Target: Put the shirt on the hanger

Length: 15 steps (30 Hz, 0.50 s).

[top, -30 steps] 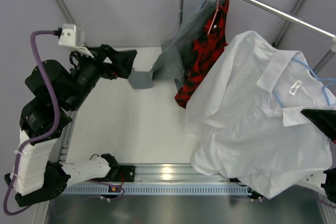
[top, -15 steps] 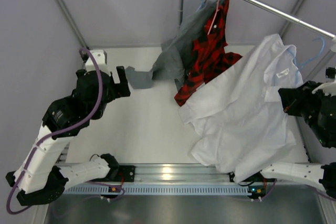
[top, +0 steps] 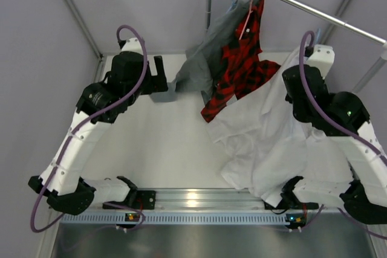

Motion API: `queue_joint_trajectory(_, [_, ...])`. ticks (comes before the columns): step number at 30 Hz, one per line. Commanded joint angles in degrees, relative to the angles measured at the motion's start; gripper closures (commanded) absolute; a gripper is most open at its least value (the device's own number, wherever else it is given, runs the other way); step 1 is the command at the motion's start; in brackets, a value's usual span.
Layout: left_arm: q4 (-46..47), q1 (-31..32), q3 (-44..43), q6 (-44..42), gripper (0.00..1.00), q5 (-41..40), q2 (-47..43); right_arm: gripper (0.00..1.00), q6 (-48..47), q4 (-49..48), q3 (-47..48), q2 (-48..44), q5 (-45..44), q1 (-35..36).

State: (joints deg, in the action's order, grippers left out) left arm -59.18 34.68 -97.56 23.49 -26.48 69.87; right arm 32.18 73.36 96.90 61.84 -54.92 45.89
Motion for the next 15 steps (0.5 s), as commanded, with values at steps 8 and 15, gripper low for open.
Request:
queue_joint_trajectory(8, [9.3,-1.6,-3.4,1.1,0.01,8.7,0.3,1.00,-14.9,-13.1,18.5,5.7,-2.0,-9.2])
queue_joint_trajectory(15, [8.2,-1.8,1.6,-2.6,0.01,7.7,-2.8,1.00,-15.8,-19.2,7.7,3.2,10.6,-24.3])
